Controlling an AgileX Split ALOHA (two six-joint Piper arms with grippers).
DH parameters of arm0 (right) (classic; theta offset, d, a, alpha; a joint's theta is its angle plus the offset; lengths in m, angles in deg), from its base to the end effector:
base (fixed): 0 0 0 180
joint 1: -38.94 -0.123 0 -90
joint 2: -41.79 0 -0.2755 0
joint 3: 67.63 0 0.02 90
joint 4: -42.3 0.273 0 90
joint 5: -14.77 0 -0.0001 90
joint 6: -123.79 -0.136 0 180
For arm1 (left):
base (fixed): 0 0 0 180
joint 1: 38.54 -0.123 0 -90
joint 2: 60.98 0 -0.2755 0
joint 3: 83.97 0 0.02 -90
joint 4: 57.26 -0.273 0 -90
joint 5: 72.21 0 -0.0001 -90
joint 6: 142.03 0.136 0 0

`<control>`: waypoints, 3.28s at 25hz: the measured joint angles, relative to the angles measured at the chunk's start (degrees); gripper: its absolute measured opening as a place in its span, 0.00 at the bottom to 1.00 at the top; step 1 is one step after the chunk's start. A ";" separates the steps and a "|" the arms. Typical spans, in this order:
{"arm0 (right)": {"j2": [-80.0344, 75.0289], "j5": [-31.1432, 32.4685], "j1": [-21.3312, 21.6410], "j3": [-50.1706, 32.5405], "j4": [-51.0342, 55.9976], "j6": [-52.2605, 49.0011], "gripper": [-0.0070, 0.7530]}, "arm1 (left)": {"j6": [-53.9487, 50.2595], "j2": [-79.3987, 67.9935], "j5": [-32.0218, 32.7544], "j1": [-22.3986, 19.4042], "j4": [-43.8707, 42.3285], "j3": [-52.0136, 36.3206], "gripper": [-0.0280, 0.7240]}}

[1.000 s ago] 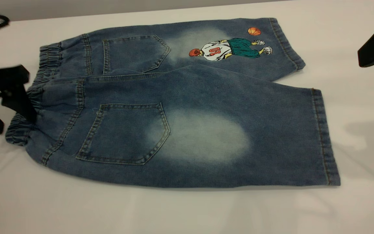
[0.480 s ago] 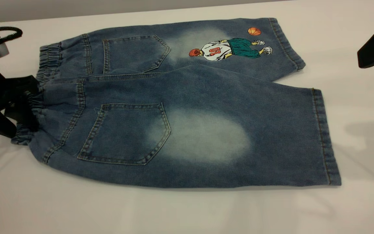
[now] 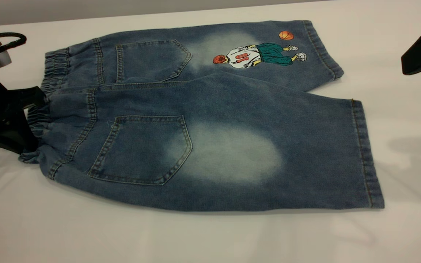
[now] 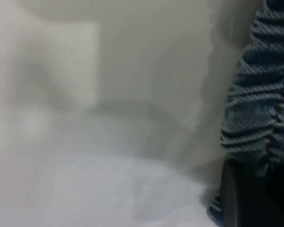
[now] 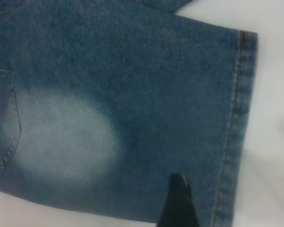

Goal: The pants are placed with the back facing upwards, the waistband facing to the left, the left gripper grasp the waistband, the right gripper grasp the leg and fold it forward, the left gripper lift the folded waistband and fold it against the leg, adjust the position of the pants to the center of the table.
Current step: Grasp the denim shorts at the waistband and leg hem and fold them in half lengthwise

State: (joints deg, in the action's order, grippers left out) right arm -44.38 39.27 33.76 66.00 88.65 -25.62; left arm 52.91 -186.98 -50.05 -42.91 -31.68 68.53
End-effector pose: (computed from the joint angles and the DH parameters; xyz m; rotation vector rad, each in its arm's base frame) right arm 0.2563 0.0643 0.1157 0.0726 2.6288 0.5100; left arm 0.3171 0.0020 -0.0229 -0.3380 3.0085 -0.2547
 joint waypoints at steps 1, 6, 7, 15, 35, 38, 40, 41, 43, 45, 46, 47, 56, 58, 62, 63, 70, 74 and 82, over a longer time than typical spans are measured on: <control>0.00 0.00 0.00 0.00 0.06 0.00 0.63 | 0.19 0.00 0.00 0.00 0.00 0.00 0.18; 0.00 0.03 0.00 0.00 0.11 0.00 0.63 | 1.26 -0.05 0.05 0.00 0.00 0.00 0.18; 0.00 0.07 0.00 0.00 0.11 0.00 0.63 | 1.68 -0.05 0.25 0.00 0.00 0.00 0.18; 0.00 0.07 0.00 0.00 0.11 0.00 0.63 | 4.89 -0.11 1.64 0.00 0.10 -0.06 0.37; -0.48 -0.44 0.00 0.00 0.14 0.00 0.63 | 4.73 10.36 8.52 0.01 -0.16 -0.17 0.59; -1.26 -0.46 0.00 0.00 0.14 0.00 0.63 | 4.73 12.55 8.13 0.01 -0.92 -0.11 0.59; -1.83 -0.51 0.00 0.00 0.14 0.00 0.63 | 4.79 11.76 9.83 0.01 -1.97 -0.11 0.59; -2.04 -0.50 0.00 0.00 0.14 0.07 0.63 | 5.09 11.30 9.99 0.01 -1.95 -0.11 0.59; -2.56 -0.50 0.00 0.00 0.17 1.14 0.63 | 5.74 10.95 8.27 0.01 -1.83 -0.11 0.60; -3.01 -0.50 0.00 0.00 0.25 1.45 0.63 | 6.64 10.95 6.04 0.01 -1.61 -0.11 0.61; -3.15 -0.50 0.00 0.00 0.25 1.45 0.63 | 7.80 10.95 5.29 0.01 -1.61 -0.11 0.63; -3.21 -0.50 0.00 0.00 0.25 1.45 0.63 | 8.75 10.69 4.89 0.01 -1.57 -0.11 0.65; -3.21 -0.50 0.00 0.00 0.25 1.49 0.63 | 9.68 6.06 3.95 0.01 1.07 -0.11 0.76; -3.21 -0.62 0.00 0.00 0.25 1.49 0.63 | 11.30 5.11 3.95 0.01 3.05 -0.11 0.76; -3.21 -1.07 0.00 0.00 0.25 1.49 0.63 | 16.70 3.14 3.94 0.93 8.54 -0.11 0.76; -3.21 -1.07 0.00 0.00 0.25 1.49 0.63 | 17.87 3.12 3.94 1.49 9.26 -0.11 0.76; -3.21 -1.07 0.00 0.00 0.37 1.49 0.63 | 17.58 3.12 4.24 3.40 8.37 -0.11 0.76; -3.21 -0.95 0.00 0.00 0.37 1.49 0.63 | 12.60 3.24 6.93 3.40 2.52 -0.11 0.76; -3.21 -0.81 0.00 0.00 0.61 1.49 0.63 | -0.25 3.27 5.29 3.48 -11.15 -0.11 0.76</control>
State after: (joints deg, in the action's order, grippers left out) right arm -47.59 38.46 33.76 66.00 89.26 -24.13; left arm 52.65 -183.71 -44.76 -39.43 -42.83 68.42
